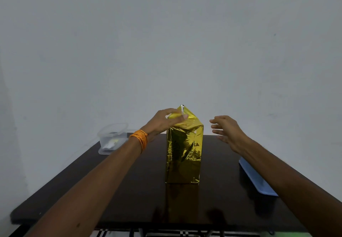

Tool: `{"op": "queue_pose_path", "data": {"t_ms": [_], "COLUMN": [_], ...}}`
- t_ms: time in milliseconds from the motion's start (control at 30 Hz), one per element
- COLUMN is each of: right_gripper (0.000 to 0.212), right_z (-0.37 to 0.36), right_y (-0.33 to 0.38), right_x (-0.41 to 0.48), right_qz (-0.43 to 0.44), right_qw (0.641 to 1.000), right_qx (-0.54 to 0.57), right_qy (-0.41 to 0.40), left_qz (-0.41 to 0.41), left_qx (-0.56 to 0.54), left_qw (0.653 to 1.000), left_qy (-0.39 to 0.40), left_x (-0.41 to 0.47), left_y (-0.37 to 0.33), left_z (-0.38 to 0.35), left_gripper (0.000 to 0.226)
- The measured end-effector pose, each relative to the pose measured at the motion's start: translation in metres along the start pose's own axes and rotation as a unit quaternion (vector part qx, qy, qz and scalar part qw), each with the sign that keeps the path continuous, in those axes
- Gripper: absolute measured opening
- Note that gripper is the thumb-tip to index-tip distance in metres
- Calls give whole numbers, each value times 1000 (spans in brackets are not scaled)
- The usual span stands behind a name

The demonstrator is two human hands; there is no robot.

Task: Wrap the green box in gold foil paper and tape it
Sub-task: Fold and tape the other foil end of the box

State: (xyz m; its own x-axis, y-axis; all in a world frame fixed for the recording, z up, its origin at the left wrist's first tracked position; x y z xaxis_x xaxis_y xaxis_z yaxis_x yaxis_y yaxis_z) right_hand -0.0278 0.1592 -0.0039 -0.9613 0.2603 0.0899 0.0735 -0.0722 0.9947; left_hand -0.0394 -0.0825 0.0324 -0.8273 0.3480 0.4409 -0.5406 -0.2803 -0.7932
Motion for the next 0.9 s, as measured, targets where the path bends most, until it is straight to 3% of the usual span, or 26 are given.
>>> {"op": "queue_pose_path", "data": {"t_ms": [133,300,433,667,833,900], "right_gripper": [23,15,10,9,33,31], "right_z": [35,75,109,166,187,184], "right_y": [0,-5,-11,-26,-61,-72], "right_x": [-8,-14,-25,-45,-47,-50], "right_qz": [26,27,32,18,-76,-114], "right_qw": [998,991,986,970,955,957], "right_qx": [-43,-90,-104,-174,-237,-226], "right_qy": [-43,-93,-126,-172,-162,-143], "left_qz": [-66,-177,-220,-139,-54,-36], "left_qx": [15,89,75,53,72,112], "left_qw": [996,976,970,988,990,980], "left_qy": [-58,-84,-72,36,110,162], "left_x": [2,7,13,26,25,22], "left_y": [-29,-82,-114,-85,-43,-30], "left_z": [-3,-42,-99,-195,-246,-263], "left_gripper": [56,32,20,13,17,18]}}
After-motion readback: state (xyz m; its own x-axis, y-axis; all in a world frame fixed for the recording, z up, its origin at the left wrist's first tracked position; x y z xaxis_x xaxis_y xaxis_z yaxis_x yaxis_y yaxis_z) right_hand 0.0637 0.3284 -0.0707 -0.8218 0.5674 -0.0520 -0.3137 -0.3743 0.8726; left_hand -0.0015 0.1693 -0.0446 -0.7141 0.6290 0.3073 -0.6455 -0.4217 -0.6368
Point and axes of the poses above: each hand's wrist, its own x-axis towards the middle knuckle, its own z-axis out of the back of the hand, y = z × x, the point moved 5 cm from there along x, towards the middle knuckle, and after that the axes turned 5 degrees about -z, right-handed, at the moved point
